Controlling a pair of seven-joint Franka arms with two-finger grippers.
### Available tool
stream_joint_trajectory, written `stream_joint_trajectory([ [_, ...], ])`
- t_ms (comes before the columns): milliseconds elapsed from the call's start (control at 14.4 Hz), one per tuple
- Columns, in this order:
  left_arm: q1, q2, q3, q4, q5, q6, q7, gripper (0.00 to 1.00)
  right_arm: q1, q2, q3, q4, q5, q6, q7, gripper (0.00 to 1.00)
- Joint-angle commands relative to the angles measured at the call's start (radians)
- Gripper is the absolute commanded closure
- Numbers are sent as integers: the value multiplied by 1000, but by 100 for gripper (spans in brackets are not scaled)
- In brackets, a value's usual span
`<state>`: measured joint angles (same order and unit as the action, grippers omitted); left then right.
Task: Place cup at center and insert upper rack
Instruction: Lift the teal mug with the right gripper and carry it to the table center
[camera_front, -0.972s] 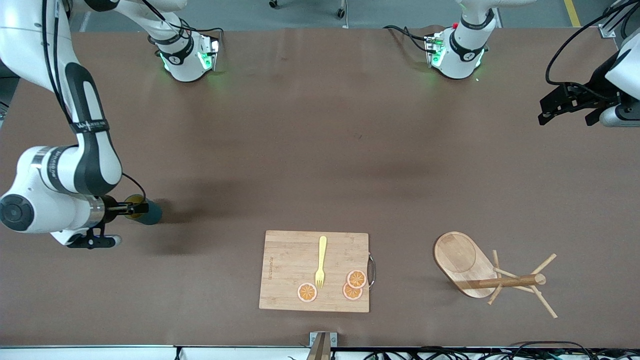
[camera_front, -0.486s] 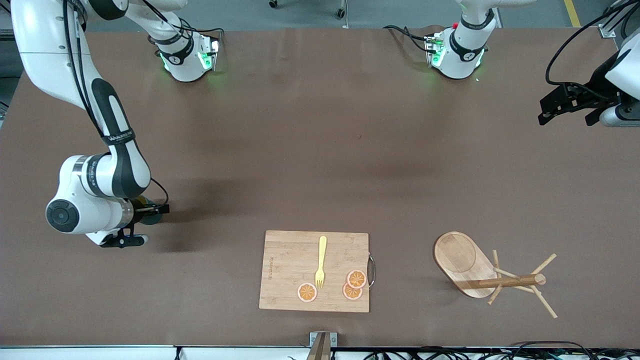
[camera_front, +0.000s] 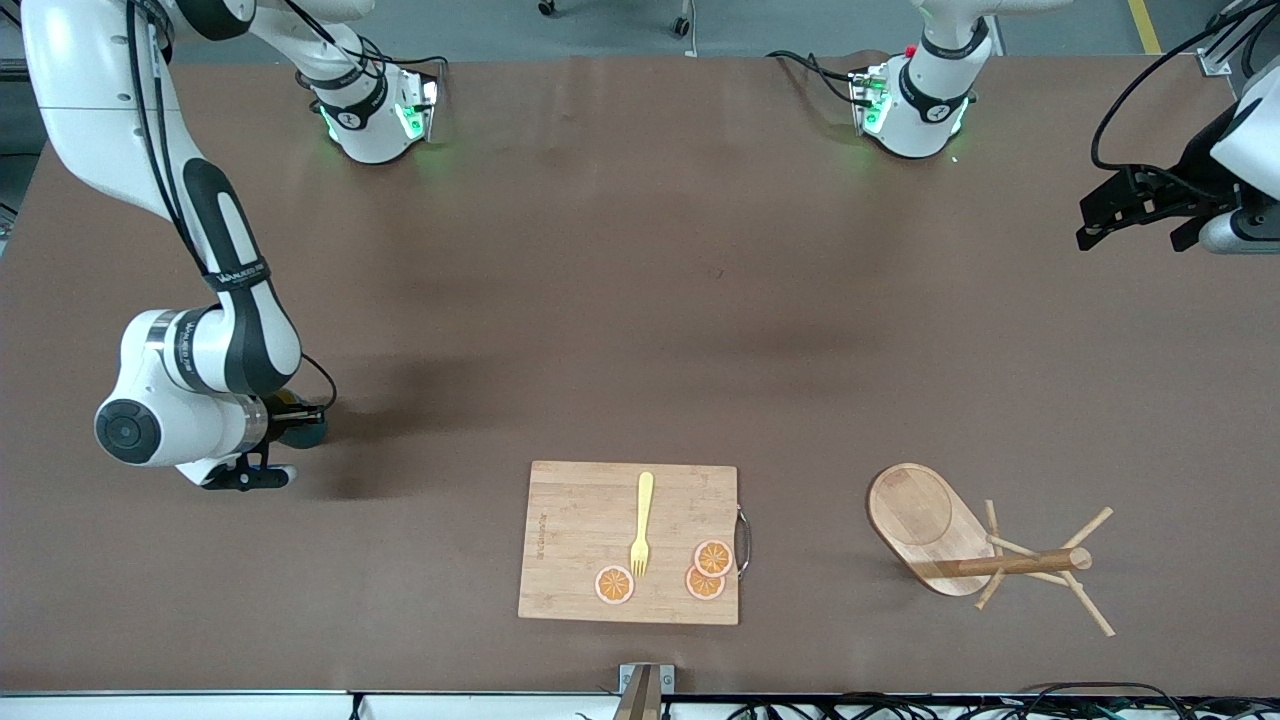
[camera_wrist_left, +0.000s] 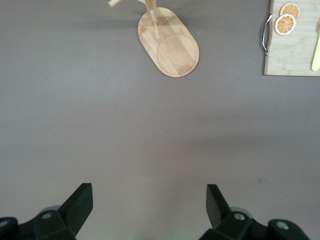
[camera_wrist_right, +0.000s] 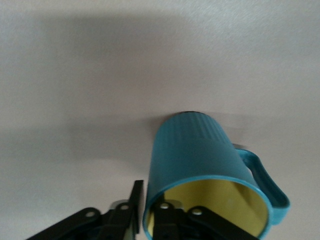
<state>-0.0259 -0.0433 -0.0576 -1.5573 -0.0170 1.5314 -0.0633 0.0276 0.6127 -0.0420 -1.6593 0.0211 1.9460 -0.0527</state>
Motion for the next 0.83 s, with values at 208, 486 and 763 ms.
stream_joint_trajectory([
  [208,4,-4,-7,5,-1,1,-13,0,83,-53,78,32,14,-53,16,100],
  [486,3,-4,-7,5,-3,3,-13,0,239,-64,201,82,13,-62,268,100],
  [763,-5,0,-8,5,-1,1,-15,0,480,10,202,240,3,-65,497,100],
])
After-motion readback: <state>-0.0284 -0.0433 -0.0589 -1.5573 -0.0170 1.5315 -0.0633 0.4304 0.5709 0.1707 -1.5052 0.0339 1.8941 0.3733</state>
